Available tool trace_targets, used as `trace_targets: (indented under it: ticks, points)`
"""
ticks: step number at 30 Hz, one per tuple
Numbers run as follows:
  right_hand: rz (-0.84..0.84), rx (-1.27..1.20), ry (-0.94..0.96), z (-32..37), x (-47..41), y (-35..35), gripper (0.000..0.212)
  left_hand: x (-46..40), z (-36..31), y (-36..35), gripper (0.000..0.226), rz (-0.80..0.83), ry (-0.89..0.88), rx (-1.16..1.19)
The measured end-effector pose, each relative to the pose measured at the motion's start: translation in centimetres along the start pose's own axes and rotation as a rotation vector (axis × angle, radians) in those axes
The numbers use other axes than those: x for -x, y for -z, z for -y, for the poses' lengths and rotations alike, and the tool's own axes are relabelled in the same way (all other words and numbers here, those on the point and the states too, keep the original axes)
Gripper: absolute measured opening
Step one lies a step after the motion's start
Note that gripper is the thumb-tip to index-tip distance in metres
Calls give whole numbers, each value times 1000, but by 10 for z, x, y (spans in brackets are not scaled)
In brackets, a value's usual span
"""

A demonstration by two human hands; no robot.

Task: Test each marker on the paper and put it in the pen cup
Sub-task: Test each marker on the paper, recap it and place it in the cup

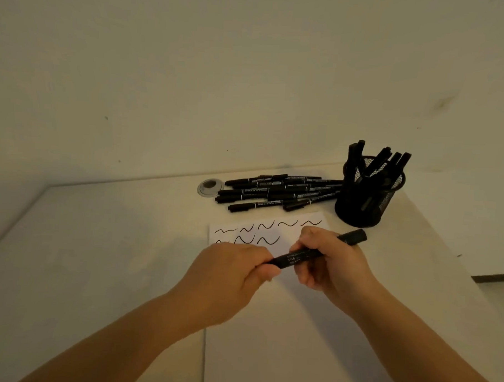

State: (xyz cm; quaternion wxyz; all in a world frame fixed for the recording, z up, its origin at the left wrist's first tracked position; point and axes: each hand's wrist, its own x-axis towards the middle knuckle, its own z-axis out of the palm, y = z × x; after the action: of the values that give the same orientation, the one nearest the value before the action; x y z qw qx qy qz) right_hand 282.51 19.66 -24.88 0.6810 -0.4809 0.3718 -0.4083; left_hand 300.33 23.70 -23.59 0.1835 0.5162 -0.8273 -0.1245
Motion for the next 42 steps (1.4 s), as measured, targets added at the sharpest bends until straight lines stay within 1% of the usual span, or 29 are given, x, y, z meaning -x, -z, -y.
trace_targets:
  ticks: [3,5,7,8,9,10,11,12,14,15,16,17,20,23,25,28,31,36,42]
  points:
    - [79,28,38,-1,5,0,28,10,-5,1,30,84,63,242]
    - [119,75,65,-4,4,-1,27,11,-5,1,31,152,118,407]
    - [129,59,90,-6,0,2,26,13,-1,0,33,231,170,545]
    - [87,-16,95,-5,-1,9,22,15,4,1,34,260,214,618]
    - [13,-113,98,-2,-2,19,17,19,12,3,35,267,282,692]
    - [-72,-159,119,2,-3,31,15,22,23,7,36,253,365,760]
    - [-144,-114,147,5,-4,41,16,25,34,10,35,230,435,807]
    - [-186,4,168,5,-5,47,21,26,43,12,34,204,469,831]
    - [-184,292,183,-1,-14,45,25,20,48,6,32,152,443,825]
    - [-168,410,180,-5,-21,38,22,14,45,-1,31,123,412,796]
    - [-174,489,172,-9,-28,31,17,6,41,-9,31,96,385,750]
    - [-217,519,172,-14,-34,27,13,-1,36,-19,31,76,365,701]
    - [-433,445,211,-28,-44,32,10,-10,30,-44,31,7,343,598]
    - [-519,457,196,-36,-49,36,14,-7,34,-54,28,-72,321,510]
    - [-514,492,191,-38,-51,36,14,-6,34,-57,26,-79,295,485]
    - [-455,600,195,-40,-52,34,18,-6,35,-58,25,-102,301,466]
    - [-475,649,191,-41,-51,35,19,-5,35,-57,25,-117,303,474]
    - [-565,628,213,-39,-48,41,18,-5,34,-56,25,-116,309,486]
    - [-561,505,314,-30,-39,42,19,-4,34,-57,26,-131,278,461]
